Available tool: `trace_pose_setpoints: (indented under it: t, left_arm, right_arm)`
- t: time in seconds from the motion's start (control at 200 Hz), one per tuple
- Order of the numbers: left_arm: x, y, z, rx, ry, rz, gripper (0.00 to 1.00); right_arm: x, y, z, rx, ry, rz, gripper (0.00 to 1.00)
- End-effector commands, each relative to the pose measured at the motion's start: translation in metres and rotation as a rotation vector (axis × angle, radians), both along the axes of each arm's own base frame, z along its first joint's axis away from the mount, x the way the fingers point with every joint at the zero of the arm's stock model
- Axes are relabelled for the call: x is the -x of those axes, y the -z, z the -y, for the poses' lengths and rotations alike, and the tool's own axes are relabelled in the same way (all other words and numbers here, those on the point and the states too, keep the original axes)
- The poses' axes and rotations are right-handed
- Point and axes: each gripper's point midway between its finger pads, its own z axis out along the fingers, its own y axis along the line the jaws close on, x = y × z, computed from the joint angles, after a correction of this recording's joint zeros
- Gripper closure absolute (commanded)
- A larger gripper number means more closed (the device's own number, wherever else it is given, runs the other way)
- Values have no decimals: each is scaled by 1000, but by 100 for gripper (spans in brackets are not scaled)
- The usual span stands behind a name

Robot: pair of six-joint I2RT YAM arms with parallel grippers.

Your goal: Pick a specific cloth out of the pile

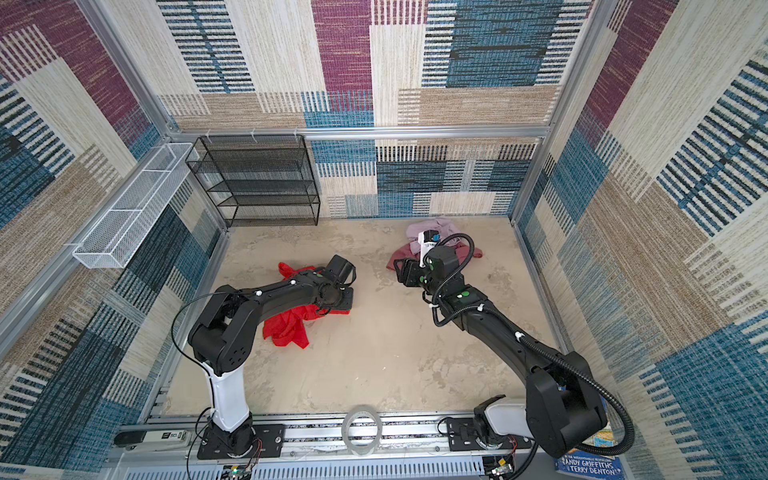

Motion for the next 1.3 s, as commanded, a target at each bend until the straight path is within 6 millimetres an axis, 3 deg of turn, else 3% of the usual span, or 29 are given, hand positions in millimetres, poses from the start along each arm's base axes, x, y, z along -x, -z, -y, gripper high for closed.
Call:
trace_pose_setpoints:
  t: [0.0,0.04,0.18,0.381,0.516,0.666,0.831,1.027,1.117,1.292]
  left_arm:
    - [3,5,-8,-45,-11,-24,90]
    - [3,5,-9,-54,-11,-24,100]
    - [3,-8,-12,-57,-10,6,100]
    - [-2,-57,-20,-44,-16,104,100]
    - [-8,-95,-36,-30,-47,177,100]
    - [-16,-116,-66,-49,-115,215,100]
    - [-29,-113,-113,-31,-238,203,100]
    - [-45,-95,-165,-41,-357,179,100]
    - [-50,-84,-177,-46,-385,162,100]
    - [-55,-72,-174,-20,-381,133,100]
  right_arm:
    - [-5,-9,0,-4,0,32,35]
    - [-5,-10,-1,-5,0,34,35]
    - [-6,-10,0,-8,2,31,35]
    - [-7,-10,-1,-12,-1,26,35]
    - [-6,-9,-1,-10,0,25,35]
    - [-6,-8,-1,-14,-1,25,35]
    - [-7,-10,-2,-16,-5,26,35]
    - [-8,-10,-2,-13,-4,25,35]
    - [-9,-10,-2,-12,-3,22,35]
    - [-12,-11,-3,-11,0,23,35]
